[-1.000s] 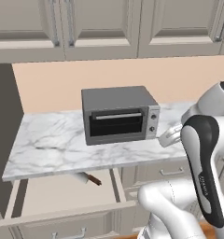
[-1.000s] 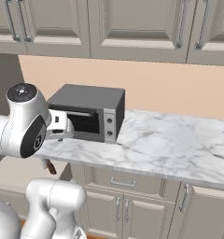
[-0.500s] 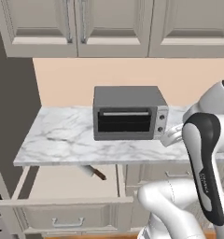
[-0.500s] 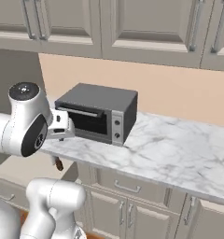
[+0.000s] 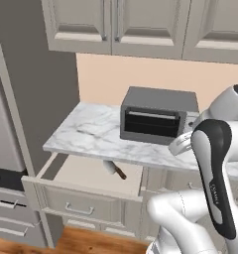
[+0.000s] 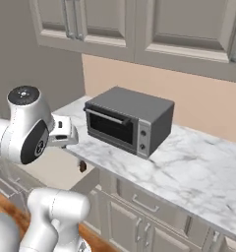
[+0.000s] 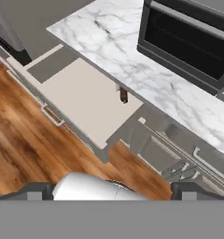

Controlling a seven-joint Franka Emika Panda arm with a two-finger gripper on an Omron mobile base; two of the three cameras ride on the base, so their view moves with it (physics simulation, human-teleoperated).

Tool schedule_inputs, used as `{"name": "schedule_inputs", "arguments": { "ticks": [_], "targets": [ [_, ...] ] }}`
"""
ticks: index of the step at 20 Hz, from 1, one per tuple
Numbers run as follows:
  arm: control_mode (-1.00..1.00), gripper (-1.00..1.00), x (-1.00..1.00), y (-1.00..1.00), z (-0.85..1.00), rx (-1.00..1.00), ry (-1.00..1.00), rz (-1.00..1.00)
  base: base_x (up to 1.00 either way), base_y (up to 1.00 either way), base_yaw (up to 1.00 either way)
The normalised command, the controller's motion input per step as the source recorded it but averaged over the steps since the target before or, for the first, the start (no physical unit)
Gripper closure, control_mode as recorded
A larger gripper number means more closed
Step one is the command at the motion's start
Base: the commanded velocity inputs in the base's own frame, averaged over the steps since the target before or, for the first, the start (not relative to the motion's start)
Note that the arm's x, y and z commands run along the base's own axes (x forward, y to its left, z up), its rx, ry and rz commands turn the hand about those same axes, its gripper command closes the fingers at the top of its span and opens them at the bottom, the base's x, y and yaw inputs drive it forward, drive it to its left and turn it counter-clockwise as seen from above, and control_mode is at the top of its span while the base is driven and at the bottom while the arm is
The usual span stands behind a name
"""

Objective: Pick up the knife from the drawer and place it on the cutting board. Then place the meat from the plate to the cutting board.

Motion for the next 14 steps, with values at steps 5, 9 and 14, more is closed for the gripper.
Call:
{"name": "schedule_inputs", "arguments": {
  "ticks": [5,9,14],
  "targets": [
    [1.0,-1.0,0.0,0.0,0.0,0.0,0.0,0.0,-0.41,-0.06,0.37],
    [1.0,-1.0,0.0,0.0,0.0,0.0,0.0,0.0,0.0,0.07,0.4],
    [1.0,-1.0,0.0,0.0,0.0,0.0,0.0,0.0,0.01,-0.49,0.46]
  ]
}}
